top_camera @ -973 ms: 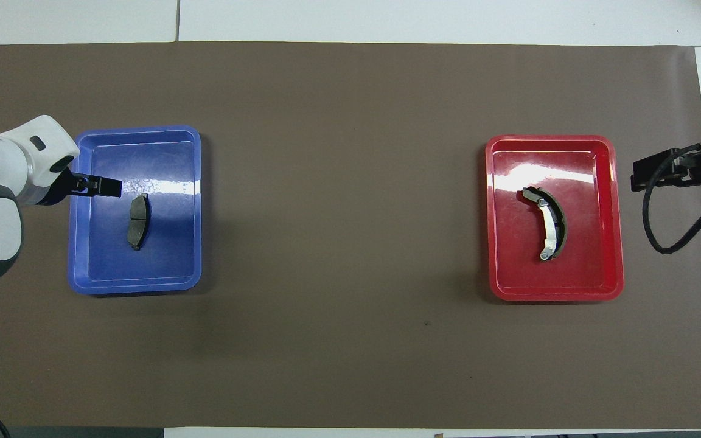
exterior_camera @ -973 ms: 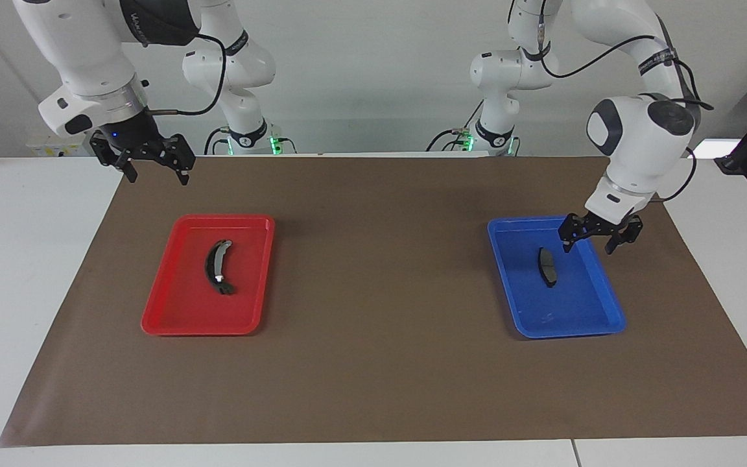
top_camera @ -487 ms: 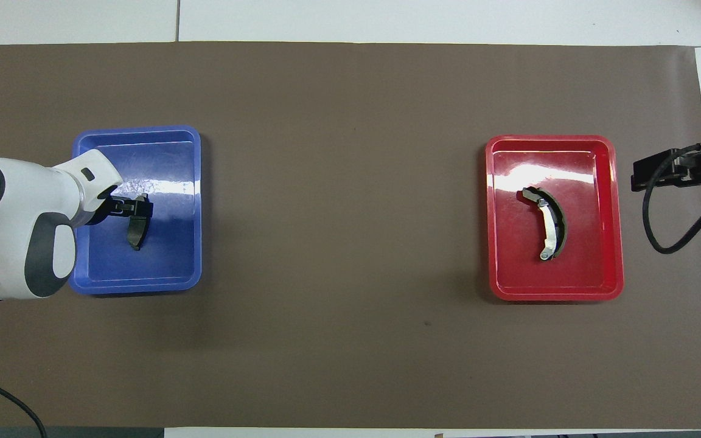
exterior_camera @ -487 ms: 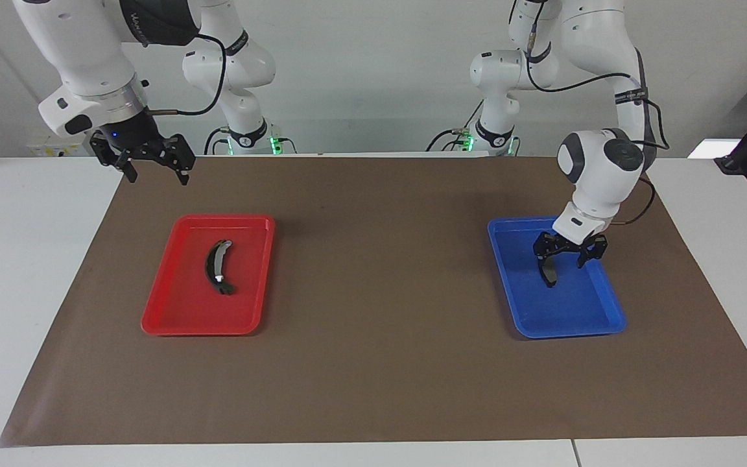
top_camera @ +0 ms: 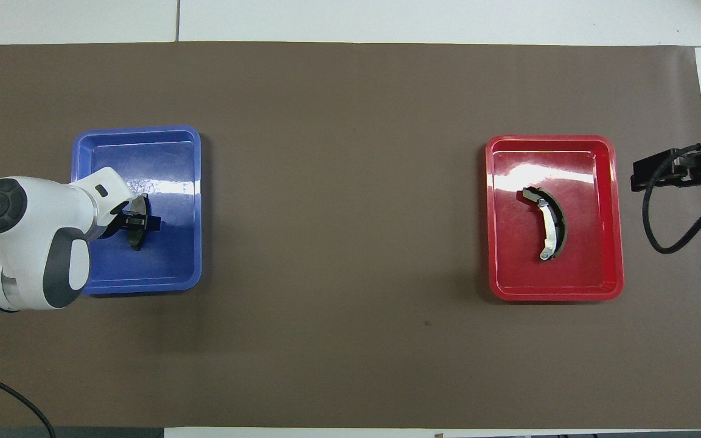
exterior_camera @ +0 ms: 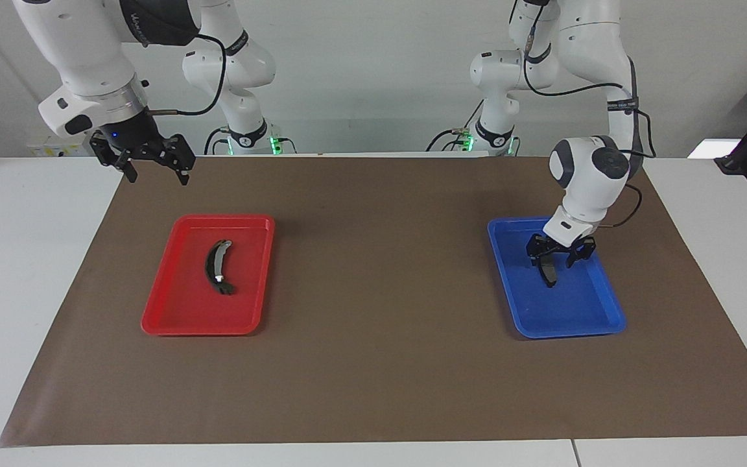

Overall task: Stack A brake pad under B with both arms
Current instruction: 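Lift the dark pad with the left gripper while the right gripper reaches the curved pad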

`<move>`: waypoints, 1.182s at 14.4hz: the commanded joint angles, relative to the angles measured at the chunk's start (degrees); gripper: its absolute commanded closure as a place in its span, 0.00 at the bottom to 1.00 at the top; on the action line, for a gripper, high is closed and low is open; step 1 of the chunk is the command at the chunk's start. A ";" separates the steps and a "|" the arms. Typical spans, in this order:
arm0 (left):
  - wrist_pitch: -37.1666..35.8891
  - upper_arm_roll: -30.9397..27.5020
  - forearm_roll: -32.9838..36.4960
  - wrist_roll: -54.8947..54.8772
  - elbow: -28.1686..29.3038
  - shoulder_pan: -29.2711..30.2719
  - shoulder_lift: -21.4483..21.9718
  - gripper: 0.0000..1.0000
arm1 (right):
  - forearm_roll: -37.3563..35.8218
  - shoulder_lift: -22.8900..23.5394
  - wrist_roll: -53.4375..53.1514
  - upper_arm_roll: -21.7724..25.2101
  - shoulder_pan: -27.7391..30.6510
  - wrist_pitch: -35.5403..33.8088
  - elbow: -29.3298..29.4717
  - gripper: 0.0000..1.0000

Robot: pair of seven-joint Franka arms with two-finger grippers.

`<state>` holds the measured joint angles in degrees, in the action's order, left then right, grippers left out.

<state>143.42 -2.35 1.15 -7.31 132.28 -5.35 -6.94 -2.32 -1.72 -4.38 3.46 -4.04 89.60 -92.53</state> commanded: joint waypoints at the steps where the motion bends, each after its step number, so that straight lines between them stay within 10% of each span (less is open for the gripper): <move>1: 2.48 -0.46 0.08 0.20 1.40 -0.45 -0.18 0.32 | 1.09 -0.83 -0.19 -0.39 0.78 0.66 -1.16 0.00; 4: 1.61 -0.55 0.08 -0.07 1.32 -0.19 0.08 0.76 | 1.09 -0.83 -0.19 -0.39 0.78 0.66 -1.16 0.00; 7: 0.99 -0.55 0.08 -0.16 0.36 -0.36 2.53 0.93 | 1.09 -0.83 -0.19 -0.39 0.78 0.66 -1.25 0.00; 13: -14.04 -0.55 0.08 10.18 -11.42 -10.18 2.90 0.98 | 1.09 -2.14 -0.11 -0.21 1.22 2.32 -4.57 0.00; 17: -13.95 -0.55 0.17 27.31 -16.51 -22.04 -0.96 0.99 | 1.09 -8.30 1.55 -0.12 1.58 22.35 -25.22 0.00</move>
<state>130.85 -2.03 1.04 12.79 120.17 -22.19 -4.46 -2.28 -5.27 -4.28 3.63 -3.25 104.14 -106.11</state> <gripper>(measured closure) 0.595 0.000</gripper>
